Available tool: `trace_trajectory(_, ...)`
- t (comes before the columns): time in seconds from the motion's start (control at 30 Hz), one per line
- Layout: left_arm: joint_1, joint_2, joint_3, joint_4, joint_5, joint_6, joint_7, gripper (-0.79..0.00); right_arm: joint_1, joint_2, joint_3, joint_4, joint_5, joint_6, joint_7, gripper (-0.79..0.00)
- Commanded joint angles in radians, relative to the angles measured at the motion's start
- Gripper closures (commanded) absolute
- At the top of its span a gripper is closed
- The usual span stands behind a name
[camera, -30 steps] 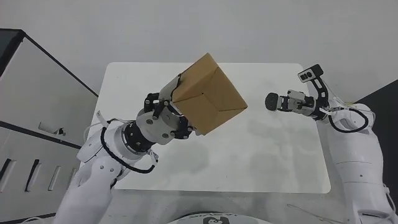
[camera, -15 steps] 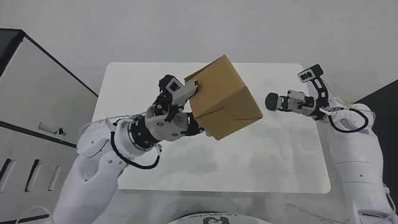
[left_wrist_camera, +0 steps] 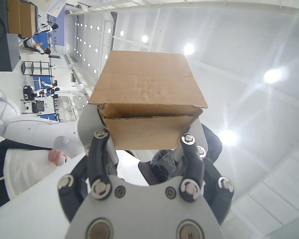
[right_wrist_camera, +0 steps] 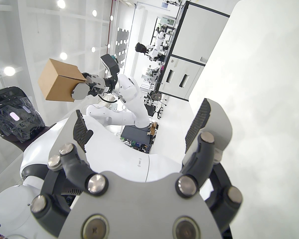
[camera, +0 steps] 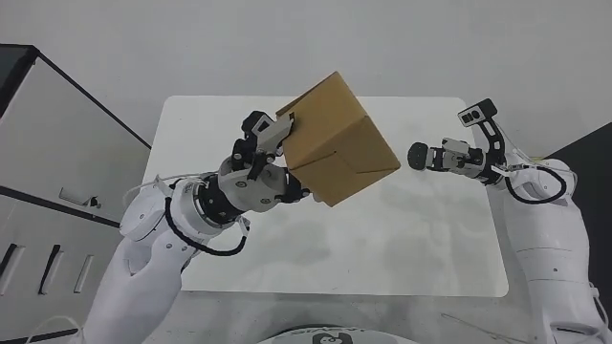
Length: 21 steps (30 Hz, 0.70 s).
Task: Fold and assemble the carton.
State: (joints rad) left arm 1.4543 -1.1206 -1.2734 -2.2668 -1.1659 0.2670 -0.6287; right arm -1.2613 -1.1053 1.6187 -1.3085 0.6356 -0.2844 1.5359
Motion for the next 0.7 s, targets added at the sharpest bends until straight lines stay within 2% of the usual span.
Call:
trace_trajectory(0.0,0.0,0.0,0.0,-0.001,0.002,0.0,0.003,0.0,0.0,0.0,0.0,0.0,0.0,0.0,0.0,-0.785)
trace_trajectory(0.3,-0.01,0.006,0.014,-0.019,0.161,0.06,0.034,0.0,0.0,0.0,0.0,0.0,0.0,0.0,0.0,-0.785)
trace_trajectory(0.67,-0.023,0.004,0.02,-0.046,0.224,0.017,0.043,0.0,0.0,0.0,0.0,0.0,0.0,0.0,0.0,-0.785)
